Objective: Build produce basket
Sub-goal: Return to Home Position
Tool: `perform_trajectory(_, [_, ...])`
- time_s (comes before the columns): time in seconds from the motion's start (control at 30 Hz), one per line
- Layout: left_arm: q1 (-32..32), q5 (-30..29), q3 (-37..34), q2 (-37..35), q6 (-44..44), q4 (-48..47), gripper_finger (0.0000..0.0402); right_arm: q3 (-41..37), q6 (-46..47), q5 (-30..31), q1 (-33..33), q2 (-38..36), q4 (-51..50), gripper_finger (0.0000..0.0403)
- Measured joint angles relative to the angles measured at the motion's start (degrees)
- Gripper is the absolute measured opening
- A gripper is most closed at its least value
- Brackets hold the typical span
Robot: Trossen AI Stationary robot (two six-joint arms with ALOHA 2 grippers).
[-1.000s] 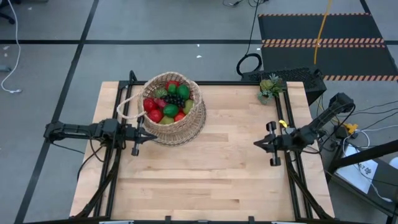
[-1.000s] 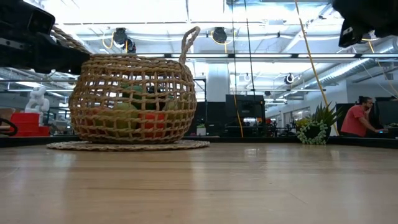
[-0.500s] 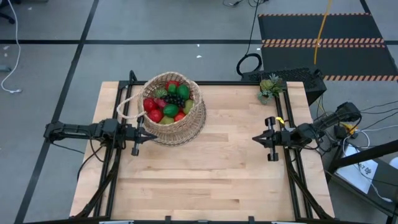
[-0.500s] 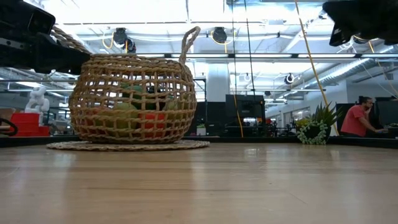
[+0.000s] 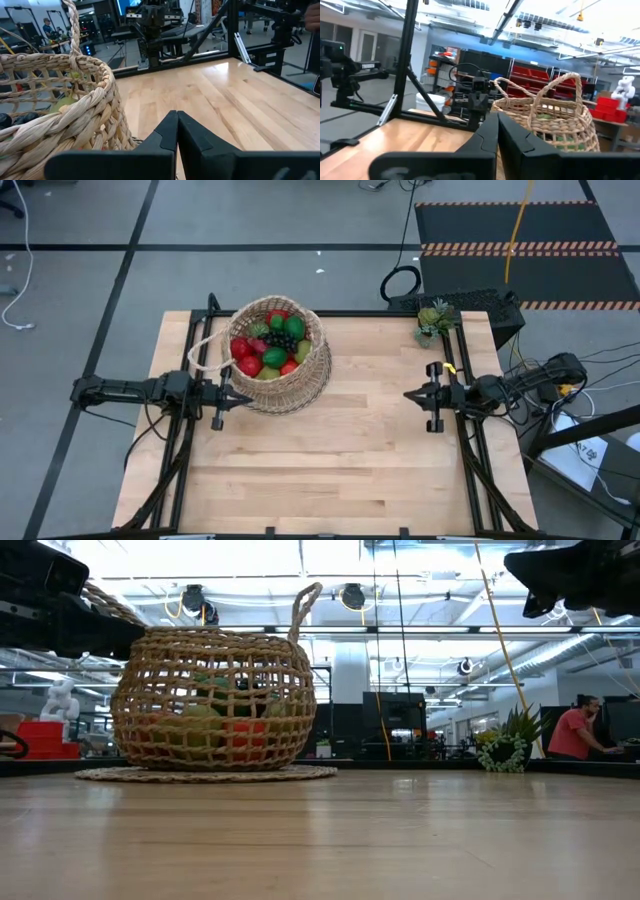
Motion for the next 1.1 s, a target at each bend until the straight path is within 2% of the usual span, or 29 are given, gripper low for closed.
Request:
perform_trajectory(0.17, [0.00, 0.00, 0.00, 0.00, 0.00, 0.02, 0.0010, -0.02, -2.90, -0.53, -0.05, 0.00, 0.92, 0.0000])
perform_trajectory(0.3, [0.00, 0.00, 0.00, 0.00, 0.00, 0.01, 0.0010, -0.04, -2.83, -5.44, -1.14, -0.22, 0.65, 0.0000])
perform_trajectory(0.47, [0.00, 0.00, 0.00, 0.00, 0.00, 0.02, 0.0010, -0.04, 2.02, -10.12, -5.53, -0.22, -1.34, 0.0000])
perform_trajectory(0.57, [0.00, 0.00, 0.00, 0.00, 0.00, 0.00, 0.0010, -0.07, 3.91, -10.64, -7.91, -0.20, -2.56, 0.0000])
perform_trajectory(0.77, [0.00, 0.00, 0.00, 0.00, 0.00, 0.01, 0.0010, -0.07, 3.95, -10.88, -10.93, -0.20, -2.45, 0.0000])
perform_trajectory(0.9, [0.00, 0.01, 0.00, 0.00, 0.00, 0.01, 0.0010, -0.07, 3.95, -14.71, -13.95, -0.20, -2.09, 0.0000])
perform_trajectory(1.1, [0.00, 0.00, 0.00, 0.00, 0.00, 0.01, 0.0010, -0.07, 6.03, -16.41, -17.76, -0.20, -2.17, 0.0000])
